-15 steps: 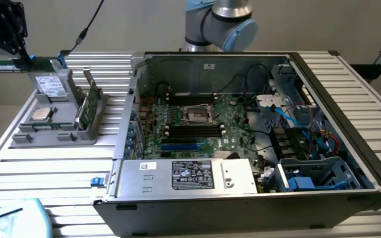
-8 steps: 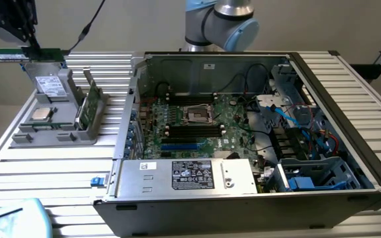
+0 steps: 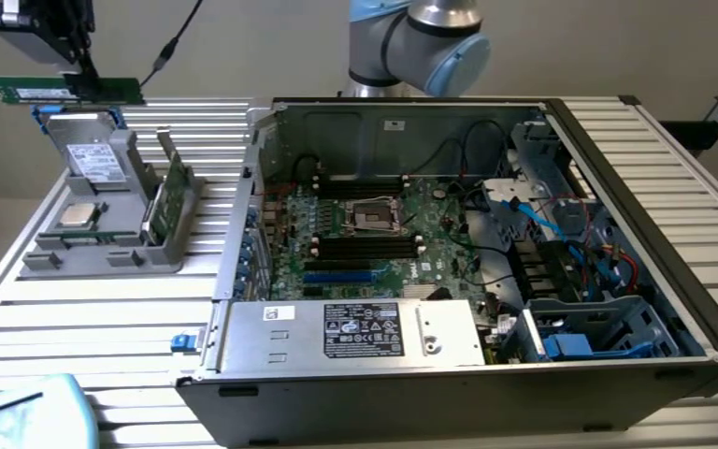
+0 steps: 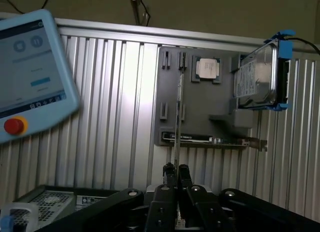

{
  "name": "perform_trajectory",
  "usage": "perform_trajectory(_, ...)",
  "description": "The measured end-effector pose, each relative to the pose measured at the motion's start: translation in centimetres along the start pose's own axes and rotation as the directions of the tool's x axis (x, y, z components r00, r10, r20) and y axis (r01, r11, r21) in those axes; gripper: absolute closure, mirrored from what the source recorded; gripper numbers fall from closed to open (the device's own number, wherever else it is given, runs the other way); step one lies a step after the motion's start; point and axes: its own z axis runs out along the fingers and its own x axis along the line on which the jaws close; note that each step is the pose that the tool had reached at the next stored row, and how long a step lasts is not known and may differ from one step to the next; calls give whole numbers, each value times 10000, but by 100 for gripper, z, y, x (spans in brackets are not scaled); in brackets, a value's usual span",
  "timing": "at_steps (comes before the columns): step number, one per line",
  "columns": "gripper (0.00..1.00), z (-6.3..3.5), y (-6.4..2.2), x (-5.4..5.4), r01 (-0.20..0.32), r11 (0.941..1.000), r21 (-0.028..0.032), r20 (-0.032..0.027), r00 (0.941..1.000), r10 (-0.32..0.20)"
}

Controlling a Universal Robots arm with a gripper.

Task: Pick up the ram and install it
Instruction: 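Pick up the ram and move it above insertion slot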

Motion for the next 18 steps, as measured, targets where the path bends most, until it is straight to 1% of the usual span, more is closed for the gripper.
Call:
perform_trajectory(7,86,-113,-291,17,6,10000,-69,3,10000,-6)
perform_trajectory(18,86,-209,-721,44,152,9998,-90,-7,9999,-152)
